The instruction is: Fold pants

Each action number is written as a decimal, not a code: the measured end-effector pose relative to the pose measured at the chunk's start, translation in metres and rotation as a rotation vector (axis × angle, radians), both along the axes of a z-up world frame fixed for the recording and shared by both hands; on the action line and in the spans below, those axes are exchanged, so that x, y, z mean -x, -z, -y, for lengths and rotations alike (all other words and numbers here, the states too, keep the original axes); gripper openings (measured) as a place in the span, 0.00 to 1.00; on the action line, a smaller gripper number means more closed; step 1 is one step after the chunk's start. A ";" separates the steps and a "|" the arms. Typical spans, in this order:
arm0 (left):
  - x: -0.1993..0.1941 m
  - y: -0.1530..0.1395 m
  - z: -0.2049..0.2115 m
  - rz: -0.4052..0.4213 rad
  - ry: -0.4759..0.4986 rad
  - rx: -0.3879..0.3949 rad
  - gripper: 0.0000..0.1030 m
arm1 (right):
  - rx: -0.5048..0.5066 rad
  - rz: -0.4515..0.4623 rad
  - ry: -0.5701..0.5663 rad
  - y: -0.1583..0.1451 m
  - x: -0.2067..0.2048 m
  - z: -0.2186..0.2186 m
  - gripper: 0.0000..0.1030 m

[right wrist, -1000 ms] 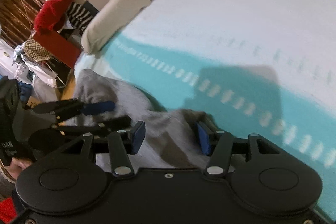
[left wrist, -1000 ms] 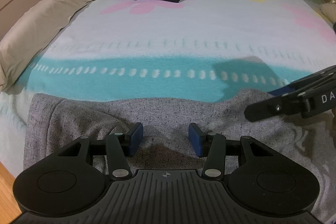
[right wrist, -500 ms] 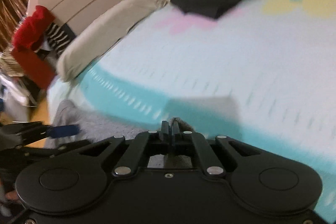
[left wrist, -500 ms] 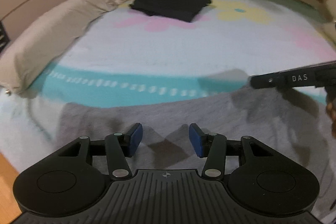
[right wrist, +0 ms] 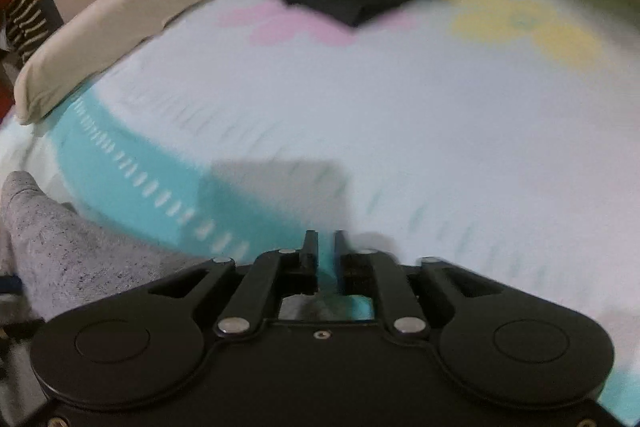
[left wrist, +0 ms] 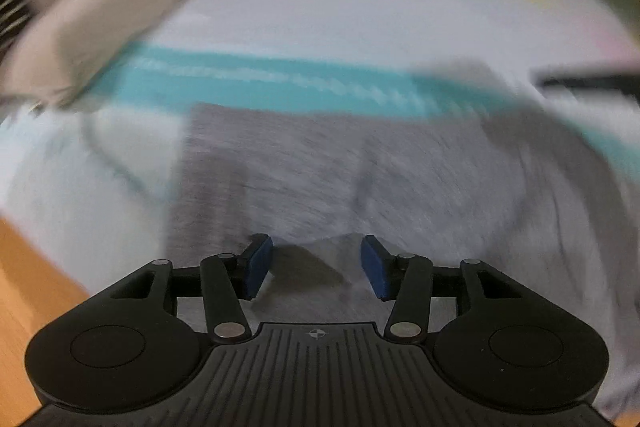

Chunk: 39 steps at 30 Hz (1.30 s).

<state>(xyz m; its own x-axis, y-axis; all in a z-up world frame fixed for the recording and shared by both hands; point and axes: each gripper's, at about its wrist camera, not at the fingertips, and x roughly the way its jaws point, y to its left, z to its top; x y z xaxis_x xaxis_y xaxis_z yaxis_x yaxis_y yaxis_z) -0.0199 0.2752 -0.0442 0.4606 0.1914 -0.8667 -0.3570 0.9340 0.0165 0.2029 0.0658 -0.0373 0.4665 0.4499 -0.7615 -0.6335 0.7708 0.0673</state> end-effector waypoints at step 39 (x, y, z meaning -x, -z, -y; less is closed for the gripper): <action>0.029 -0.053 -0.058 0.238 -0.241 0.180 0.47 | -0.286 0.000 -0.390 -0.015 0.186 -0.001 0.21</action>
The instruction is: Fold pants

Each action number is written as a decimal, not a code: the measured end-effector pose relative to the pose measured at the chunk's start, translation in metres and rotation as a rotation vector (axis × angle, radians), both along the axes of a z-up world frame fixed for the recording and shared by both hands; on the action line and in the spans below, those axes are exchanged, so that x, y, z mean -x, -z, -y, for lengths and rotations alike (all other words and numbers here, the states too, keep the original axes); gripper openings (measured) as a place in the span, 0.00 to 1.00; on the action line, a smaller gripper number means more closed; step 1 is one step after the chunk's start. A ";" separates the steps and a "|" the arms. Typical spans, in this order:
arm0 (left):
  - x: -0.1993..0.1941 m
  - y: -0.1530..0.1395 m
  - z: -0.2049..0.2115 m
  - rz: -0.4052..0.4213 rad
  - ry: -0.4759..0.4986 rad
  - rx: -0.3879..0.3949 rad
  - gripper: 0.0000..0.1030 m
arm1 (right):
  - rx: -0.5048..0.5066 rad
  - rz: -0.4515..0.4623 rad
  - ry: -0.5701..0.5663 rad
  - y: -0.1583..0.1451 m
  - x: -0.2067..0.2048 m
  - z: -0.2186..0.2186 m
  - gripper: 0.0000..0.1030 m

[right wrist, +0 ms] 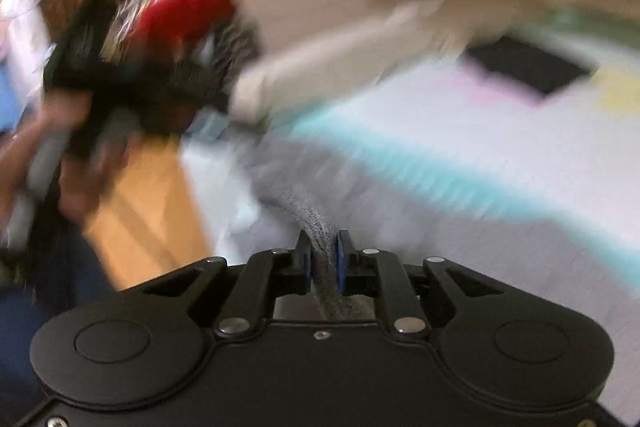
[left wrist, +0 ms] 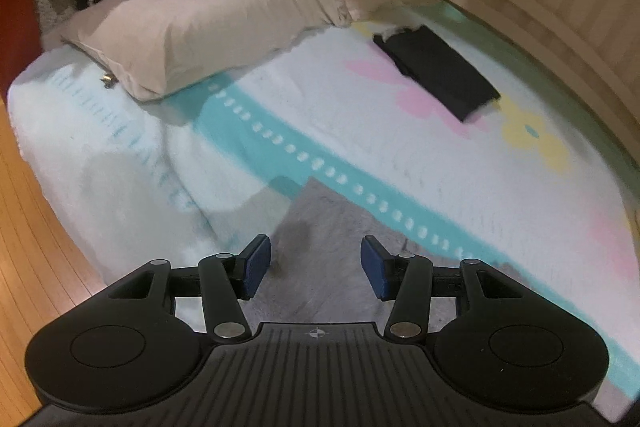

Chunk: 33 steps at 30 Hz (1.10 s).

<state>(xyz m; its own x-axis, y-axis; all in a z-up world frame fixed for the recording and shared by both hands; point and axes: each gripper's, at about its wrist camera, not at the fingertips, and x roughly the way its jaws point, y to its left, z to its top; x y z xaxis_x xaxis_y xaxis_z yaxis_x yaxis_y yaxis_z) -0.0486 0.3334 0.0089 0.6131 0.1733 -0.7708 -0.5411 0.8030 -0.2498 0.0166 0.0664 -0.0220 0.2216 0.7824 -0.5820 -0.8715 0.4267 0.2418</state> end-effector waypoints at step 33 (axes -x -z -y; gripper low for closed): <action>-0.027 0.083 0.133 -0.369 0.646 -0.351 0.53 | 0.472 0.046 0.200 0.056 -0.044 0.012 0.82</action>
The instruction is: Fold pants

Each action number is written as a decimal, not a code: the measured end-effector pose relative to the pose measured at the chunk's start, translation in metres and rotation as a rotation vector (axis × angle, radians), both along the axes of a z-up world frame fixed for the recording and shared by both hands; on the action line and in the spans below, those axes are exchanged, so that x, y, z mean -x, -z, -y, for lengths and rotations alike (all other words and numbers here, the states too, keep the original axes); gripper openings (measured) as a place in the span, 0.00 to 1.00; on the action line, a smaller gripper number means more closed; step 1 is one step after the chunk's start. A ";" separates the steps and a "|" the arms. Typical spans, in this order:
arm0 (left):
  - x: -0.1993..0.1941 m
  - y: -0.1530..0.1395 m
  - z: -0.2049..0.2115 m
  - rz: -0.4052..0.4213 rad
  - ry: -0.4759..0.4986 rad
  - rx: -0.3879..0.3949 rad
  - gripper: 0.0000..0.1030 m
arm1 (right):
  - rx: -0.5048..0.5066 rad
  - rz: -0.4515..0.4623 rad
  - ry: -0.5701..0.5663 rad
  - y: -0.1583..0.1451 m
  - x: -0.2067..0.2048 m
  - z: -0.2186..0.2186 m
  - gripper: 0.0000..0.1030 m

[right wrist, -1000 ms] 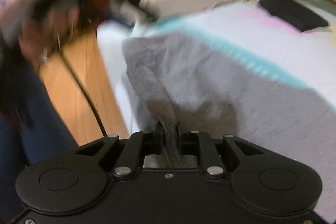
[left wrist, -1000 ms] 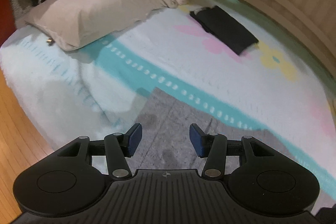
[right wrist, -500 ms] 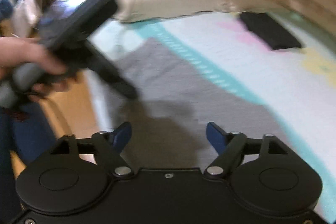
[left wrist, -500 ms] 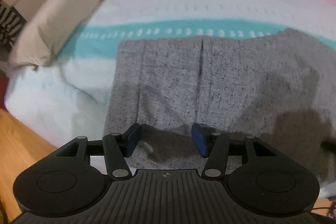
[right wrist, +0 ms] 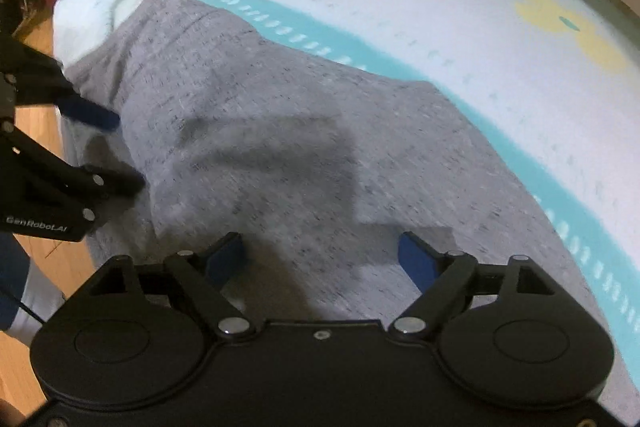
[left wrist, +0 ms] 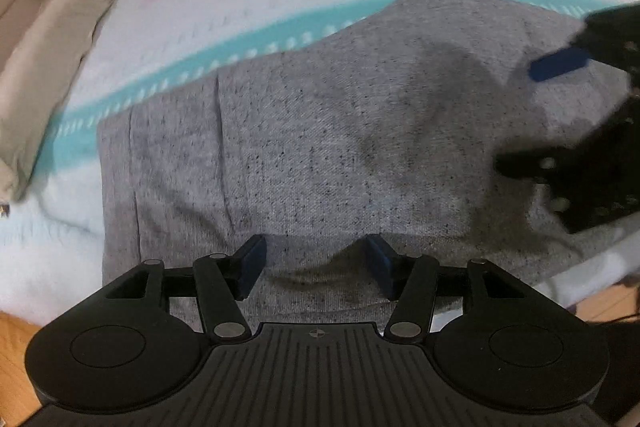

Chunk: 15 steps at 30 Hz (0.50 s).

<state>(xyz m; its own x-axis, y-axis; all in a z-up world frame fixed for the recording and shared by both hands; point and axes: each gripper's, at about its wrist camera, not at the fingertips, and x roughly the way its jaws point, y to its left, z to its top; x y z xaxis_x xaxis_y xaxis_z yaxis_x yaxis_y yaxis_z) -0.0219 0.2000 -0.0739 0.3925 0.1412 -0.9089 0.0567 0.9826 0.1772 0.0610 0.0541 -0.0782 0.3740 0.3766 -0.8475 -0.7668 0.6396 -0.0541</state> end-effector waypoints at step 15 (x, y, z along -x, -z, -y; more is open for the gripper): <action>-0.037 -0.041 0.043 0.201 -0.010 0.150 0.52 | 0.090 -0.110 0.091 0.007 -0.001 0.097 0.99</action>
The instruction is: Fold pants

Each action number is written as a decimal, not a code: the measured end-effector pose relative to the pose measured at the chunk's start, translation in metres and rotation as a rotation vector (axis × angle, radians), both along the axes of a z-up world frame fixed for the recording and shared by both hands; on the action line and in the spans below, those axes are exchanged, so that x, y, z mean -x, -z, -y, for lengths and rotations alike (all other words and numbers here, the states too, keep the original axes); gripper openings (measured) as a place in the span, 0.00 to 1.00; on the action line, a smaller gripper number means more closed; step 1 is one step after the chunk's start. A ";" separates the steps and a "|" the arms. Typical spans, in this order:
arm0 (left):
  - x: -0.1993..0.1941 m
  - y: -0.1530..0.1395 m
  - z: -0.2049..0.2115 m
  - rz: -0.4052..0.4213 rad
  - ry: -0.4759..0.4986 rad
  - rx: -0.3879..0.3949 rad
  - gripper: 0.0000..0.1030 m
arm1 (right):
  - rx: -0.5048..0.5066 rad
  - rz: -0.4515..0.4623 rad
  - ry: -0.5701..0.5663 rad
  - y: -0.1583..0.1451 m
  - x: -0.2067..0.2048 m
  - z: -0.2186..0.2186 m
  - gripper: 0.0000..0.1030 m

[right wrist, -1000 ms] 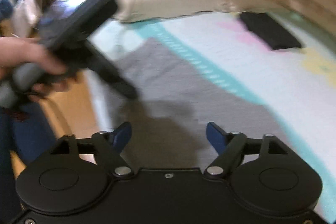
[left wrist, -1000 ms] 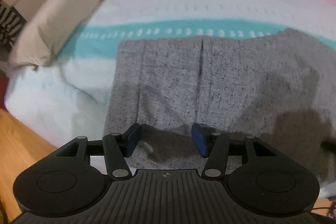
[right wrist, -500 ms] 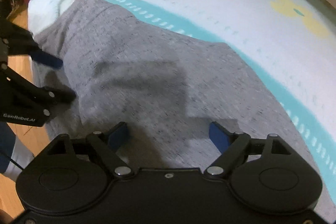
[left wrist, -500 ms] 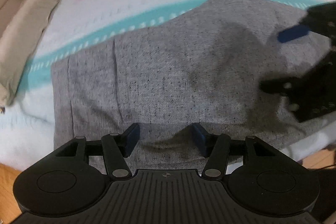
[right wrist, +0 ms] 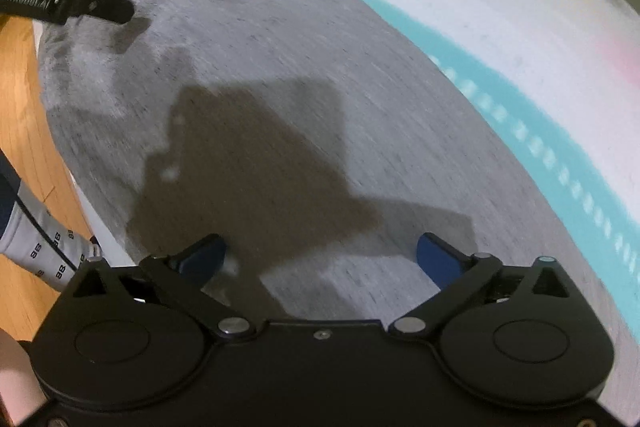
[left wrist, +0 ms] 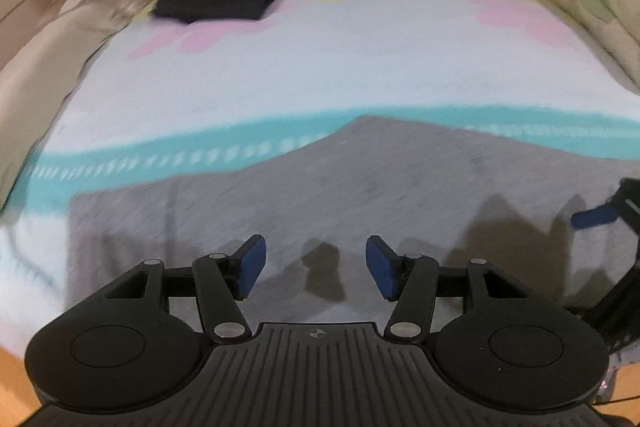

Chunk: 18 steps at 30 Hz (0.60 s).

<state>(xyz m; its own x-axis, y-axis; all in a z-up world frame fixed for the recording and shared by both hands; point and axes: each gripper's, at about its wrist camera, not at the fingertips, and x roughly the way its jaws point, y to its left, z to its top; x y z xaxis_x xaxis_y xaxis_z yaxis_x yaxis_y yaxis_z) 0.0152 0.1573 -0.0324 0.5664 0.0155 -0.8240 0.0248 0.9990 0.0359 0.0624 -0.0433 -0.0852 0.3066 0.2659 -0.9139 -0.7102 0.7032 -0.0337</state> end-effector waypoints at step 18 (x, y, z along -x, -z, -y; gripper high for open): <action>-0.039 0.035 0.130 -0.092 0.280 0.032 0.52 | -0.035 0.043 0.310 -0.030 0.001 0.124 0.97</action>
<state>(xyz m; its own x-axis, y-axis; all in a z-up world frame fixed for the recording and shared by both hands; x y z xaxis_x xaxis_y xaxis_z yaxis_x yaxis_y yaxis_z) 0.0539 0.0274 -0.0674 0.4682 -0.1573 -0.8695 0.3013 0.9535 -0.0102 0.0611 -0.1675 -0.0555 0.4164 0.1846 -0.8902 -0.4604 0.8871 -0.0314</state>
